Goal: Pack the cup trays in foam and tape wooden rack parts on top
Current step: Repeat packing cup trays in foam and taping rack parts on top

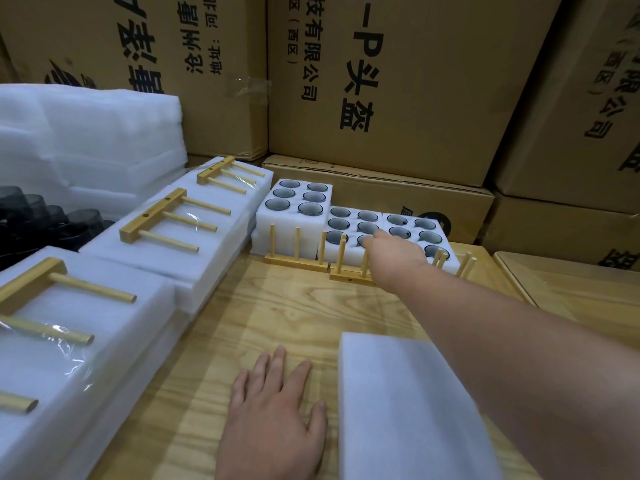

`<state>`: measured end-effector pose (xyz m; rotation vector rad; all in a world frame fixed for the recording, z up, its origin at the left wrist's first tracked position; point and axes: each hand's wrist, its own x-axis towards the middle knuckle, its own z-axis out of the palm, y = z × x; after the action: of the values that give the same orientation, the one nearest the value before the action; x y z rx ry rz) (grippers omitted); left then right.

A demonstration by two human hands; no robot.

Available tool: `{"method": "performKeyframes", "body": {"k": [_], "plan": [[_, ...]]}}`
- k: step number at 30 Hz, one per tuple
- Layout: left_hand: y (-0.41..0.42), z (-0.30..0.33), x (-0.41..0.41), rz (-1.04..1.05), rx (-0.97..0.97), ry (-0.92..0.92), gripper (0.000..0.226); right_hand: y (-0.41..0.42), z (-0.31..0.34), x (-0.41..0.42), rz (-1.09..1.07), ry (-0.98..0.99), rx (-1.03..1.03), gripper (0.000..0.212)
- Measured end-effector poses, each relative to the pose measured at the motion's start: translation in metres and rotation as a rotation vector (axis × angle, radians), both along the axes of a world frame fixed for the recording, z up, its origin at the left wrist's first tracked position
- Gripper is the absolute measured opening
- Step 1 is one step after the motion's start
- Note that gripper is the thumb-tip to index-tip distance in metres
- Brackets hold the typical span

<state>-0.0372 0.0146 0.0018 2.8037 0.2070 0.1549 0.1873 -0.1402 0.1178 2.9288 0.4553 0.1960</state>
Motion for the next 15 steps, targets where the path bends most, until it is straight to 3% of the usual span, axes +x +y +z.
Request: {"method": "performKeyframes", "body": {"k": [5, 15], "plan": [[0.001, 0.0, 0.001, -0.004, -0.012, -0.004, 0.089, 0.003, 0.0, 0.003, 0.013, -0.023, -0.002, 0.026], [0.002, 0.002, 0.001, -0.018, -0.042, -0.015, 0.076, 0.011, -0.009, 0.005, -0.052, 0.015, 0.214, 0.018]]}}
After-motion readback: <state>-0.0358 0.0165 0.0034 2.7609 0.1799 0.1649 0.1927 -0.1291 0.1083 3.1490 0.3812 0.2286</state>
